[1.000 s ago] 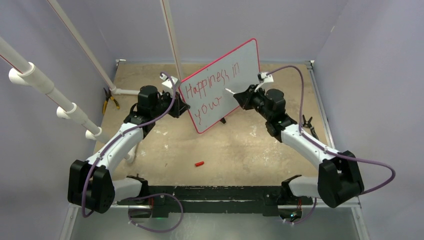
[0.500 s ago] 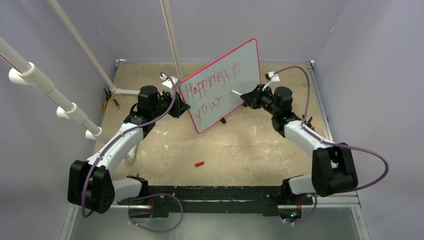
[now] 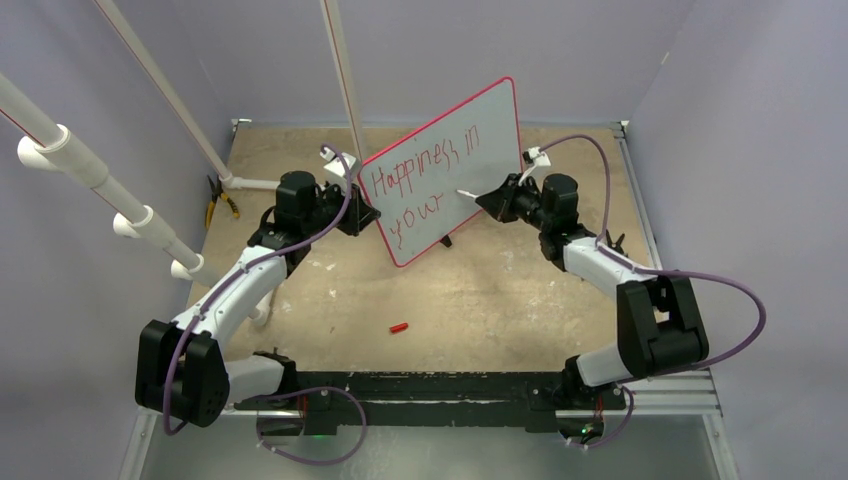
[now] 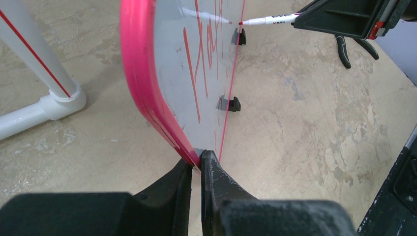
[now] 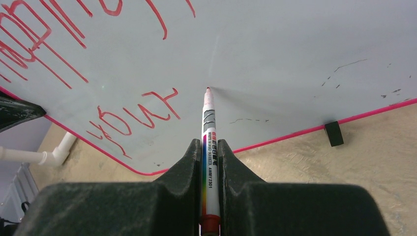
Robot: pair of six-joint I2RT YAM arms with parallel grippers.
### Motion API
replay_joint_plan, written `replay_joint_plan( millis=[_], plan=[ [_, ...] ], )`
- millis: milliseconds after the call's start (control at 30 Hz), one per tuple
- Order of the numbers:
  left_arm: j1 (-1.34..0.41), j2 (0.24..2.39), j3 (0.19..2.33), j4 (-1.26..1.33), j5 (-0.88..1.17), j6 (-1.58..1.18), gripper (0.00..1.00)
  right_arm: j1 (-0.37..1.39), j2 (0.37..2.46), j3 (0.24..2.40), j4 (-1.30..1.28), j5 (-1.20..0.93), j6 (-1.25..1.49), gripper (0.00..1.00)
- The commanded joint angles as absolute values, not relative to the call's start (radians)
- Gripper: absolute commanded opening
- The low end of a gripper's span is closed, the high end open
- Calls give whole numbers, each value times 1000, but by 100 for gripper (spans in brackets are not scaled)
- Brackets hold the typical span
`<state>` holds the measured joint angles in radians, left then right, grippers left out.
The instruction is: Write a sentence on the whiteboard
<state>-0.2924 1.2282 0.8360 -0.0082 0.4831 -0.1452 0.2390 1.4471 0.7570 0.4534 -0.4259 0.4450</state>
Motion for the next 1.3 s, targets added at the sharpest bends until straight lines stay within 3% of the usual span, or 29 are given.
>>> replay_joint_plan(
  millis=[0,1267],
  plan=[
    [-313,1237,846,-36,498,-106,0,233,1457,800,508,-459,431,0],
    [-313,1235,845,-38,500,-104,0,233,1481,794,509,-504,397,0]
  ],
)
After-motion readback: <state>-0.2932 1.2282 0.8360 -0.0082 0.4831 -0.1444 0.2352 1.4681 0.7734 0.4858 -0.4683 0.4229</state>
